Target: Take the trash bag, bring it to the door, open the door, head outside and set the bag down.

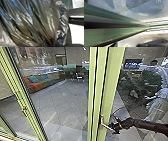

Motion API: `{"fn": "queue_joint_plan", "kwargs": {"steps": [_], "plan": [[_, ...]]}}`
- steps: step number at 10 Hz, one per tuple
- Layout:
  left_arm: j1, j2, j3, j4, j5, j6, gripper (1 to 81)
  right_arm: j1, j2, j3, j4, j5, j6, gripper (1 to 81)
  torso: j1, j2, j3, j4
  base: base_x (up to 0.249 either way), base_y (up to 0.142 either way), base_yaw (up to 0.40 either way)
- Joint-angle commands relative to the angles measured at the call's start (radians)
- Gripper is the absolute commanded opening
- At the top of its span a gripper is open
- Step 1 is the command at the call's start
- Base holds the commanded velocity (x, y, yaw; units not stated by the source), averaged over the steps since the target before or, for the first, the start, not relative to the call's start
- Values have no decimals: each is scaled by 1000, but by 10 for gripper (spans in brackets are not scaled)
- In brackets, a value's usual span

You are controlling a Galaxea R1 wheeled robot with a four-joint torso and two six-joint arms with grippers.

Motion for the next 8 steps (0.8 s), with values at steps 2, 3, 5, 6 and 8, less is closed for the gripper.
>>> {"fn": "queue_joint_plan", "kwargs": {"steps": [2, 3, 5, 6, 8], "plan": [[-26, -10, 5, -9, 94, 6, 10, 331, -105, -39, -6, 74, 92, 811, 0, 0, 0, 0, 0, 0, 0], [-26, -12, 3, -9, 94, 6, 10, 333, -100, -39, -7, 74, 92, 811, 0, 0, 0, 0, 0, 0, 0], [-23, -12, 4, -9, 94, 7, 10, 340, -99, -31, -12, 74, 92, 811, 0, 0, -1, 0, 0, 0, 0], [-22, -12, 3, -9, 94, 7, 10, 346, -100, -27, -12, 70, 92, 811, 0, 0, -1, 0, 0, 0, 0], [-22, -12, 5, -8, 94, 7, 10, 365, -103, -21, -14, 64, 92, 811, 0, 0, -1, 0, 69, 0, 0]]}}
